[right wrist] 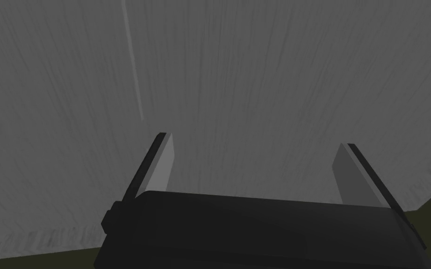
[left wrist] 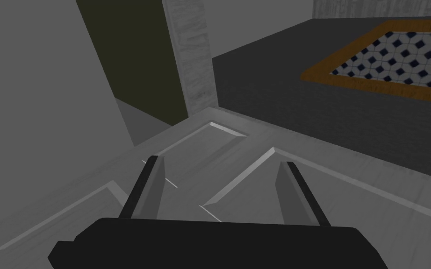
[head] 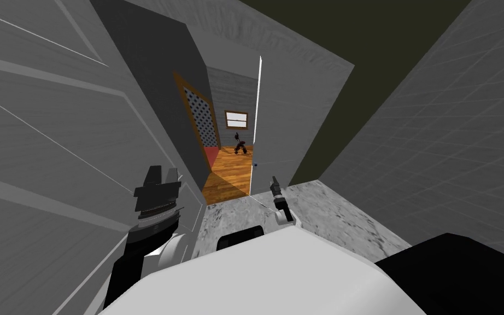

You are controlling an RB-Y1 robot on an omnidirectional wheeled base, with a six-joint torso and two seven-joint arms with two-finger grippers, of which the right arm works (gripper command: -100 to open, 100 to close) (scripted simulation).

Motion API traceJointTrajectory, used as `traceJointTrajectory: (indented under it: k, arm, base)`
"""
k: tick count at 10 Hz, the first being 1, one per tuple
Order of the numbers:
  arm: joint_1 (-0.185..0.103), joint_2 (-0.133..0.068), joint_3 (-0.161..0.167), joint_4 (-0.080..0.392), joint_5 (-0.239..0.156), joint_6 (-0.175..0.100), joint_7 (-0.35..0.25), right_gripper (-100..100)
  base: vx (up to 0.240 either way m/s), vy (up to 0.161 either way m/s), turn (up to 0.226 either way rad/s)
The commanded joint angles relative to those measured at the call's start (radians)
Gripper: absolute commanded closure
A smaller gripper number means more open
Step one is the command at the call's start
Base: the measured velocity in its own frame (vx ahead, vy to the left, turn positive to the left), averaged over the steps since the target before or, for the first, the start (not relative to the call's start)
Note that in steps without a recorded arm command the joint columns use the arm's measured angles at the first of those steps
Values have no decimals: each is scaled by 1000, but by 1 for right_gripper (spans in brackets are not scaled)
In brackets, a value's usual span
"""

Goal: Pull the door open

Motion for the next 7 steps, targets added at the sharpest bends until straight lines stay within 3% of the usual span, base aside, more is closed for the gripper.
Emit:
traceJointTrajectory:
  k: [1, 7]
  arm:
    - [-9, -4, 3, 38, 2, -10, -8, -100]
    - [-51, -16, 9, 167, 6, -31, -36, -100]
  base:
    - [99, 7, 44]
    - [104, -1, 48]
